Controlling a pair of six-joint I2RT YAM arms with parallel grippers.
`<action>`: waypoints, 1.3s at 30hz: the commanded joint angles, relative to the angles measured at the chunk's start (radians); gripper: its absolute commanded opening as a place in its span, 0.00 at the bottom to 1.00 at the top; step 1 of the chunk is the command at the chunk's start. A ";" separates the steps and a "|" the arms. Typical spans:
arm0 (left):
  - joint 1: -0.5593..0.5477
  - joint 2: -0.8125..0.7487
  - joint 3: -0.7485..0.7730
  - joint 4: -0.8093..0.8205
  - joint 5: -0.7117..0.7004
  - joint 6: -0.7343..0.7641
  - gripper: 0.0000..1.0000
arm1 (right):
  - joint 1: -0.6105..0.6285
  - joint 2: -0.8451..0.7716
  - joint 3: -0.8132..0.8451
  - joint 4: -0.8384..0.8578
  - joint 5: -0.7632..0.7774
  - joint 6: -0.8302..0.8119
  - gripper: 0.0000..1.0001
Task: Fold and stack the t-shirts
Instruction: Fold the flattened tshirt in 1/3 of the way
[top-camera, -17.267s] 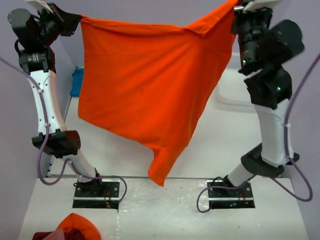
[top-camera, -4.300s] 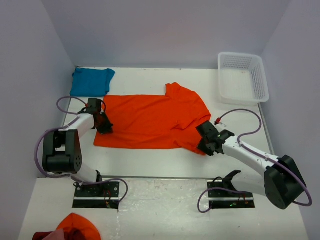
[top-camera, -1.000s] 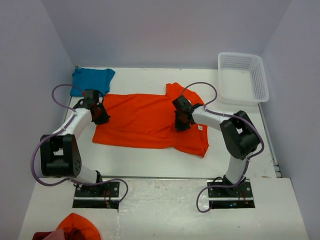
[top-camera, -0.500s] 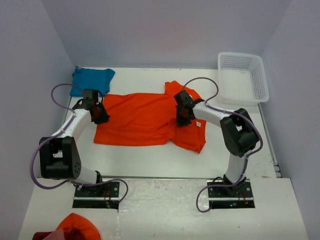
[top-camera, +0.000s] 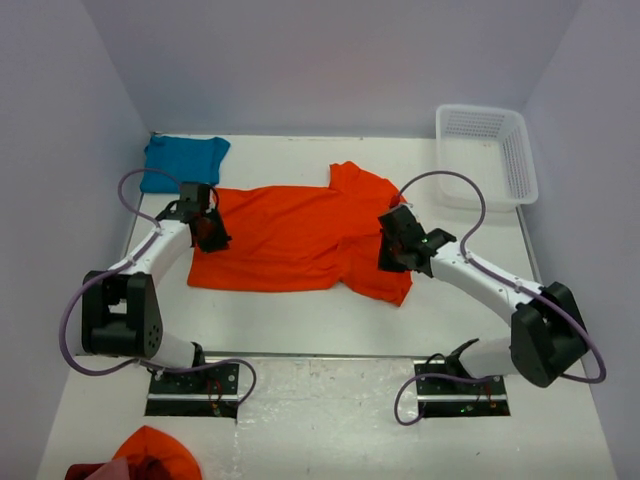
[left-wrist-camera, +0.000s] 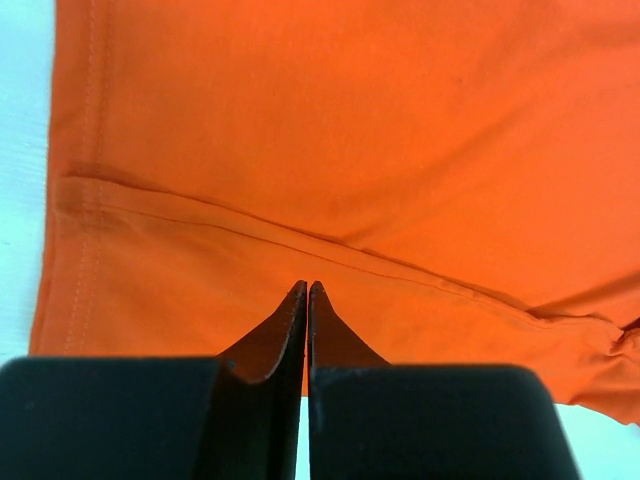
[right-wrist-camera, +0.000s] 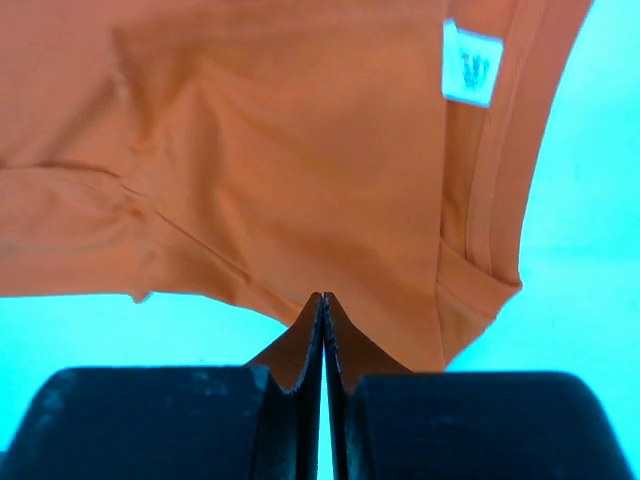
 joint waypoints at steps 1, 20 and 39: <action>-0.009 0.014 -0.015 0.036 0.029 -0.012 0.00 | 0.001 -0.006 -0.072 0.015 0.005 0.075 0.00; -0.020 0.008 0.016 0.031 0.052 0.008 0.00 | 0.014 0.304 0.062 -0.490 0.299 0.635 0.00; -0.023 -0.011 0.051 0.020 -0.012 0.017 0.00 | 0.089 -0.150 0.150 -0.226 0.323 0.127 0.65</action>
